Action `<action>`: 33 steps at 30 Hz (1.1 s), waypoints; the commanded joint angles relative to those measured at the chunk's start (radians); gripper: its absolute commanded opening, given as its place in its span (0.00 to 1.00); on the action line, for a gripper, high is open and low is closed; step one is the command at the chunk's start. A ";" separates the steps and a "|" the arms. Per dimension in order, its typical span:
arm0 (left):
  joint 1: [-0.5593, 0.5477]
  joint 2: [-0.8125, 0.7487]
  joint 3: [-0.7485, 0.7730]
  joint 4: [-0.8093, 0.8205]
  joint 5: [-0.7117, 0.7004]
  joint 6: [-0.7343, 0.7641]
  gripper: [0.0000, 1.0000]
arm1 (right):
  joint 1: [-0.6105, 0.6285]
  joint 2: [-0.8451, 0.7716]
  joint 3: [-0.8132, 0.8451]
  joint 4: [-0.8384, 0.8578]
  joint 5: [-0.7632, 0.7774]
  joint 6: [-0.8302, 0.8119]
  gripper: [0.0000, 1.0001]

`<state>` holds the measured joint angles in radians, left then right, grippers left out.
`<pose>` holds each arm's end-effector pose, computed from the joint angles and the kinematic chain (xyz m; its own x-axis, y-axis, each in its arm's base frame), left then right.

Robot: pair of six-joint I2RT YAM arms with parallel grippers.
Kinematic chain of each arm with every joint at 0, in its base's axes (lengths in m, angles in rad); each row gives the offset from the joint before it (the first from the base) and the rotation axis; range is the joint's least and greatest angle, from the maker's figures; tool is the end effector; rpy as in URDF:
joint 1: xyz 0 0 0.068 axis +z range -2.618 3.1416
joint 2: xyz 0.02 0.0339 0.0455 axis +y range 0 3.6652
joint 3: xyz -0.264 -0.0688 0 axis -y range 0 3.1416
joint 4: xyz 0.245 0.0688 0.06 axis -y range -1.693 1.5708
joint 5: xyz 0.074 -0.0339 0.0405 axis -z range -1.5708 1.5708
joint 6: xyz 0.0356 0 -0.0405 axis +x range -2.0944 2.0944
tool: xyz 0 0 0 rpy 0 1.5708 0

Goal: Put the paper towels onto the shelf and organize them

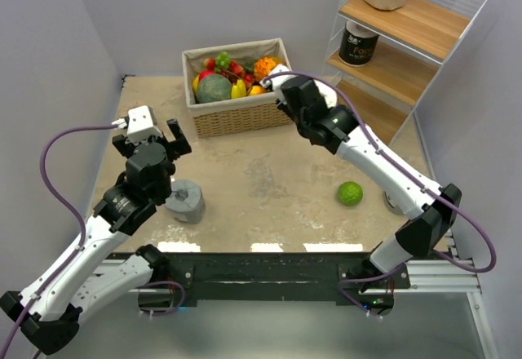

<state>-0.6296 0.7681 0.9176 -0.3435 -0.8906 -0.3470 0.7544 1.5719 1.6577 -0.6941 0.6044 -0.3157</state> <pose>0.1440 -0.0707 0.3742 -0.0628 -0.2189 -0.9737 -0.2846 0.9391 -0.1928 0.2645 0.2209 0.3992 -0.3264 -0.6574 -0.6792 -0.3420 0.7520 -0.5635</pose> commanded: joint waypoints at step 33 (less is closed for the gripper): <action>-0.004 0.013 -0.010 0.066 0.010 -0.009 1.00 | -0.463 0.071 0.166 0.176 -0.028 -0.448 0.41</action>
<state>-0.6296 0.7815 0.9176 -0.3370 -0.8745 -0.3473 0.3126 1.6375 1.7554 -0.5659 0.5457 -0.6506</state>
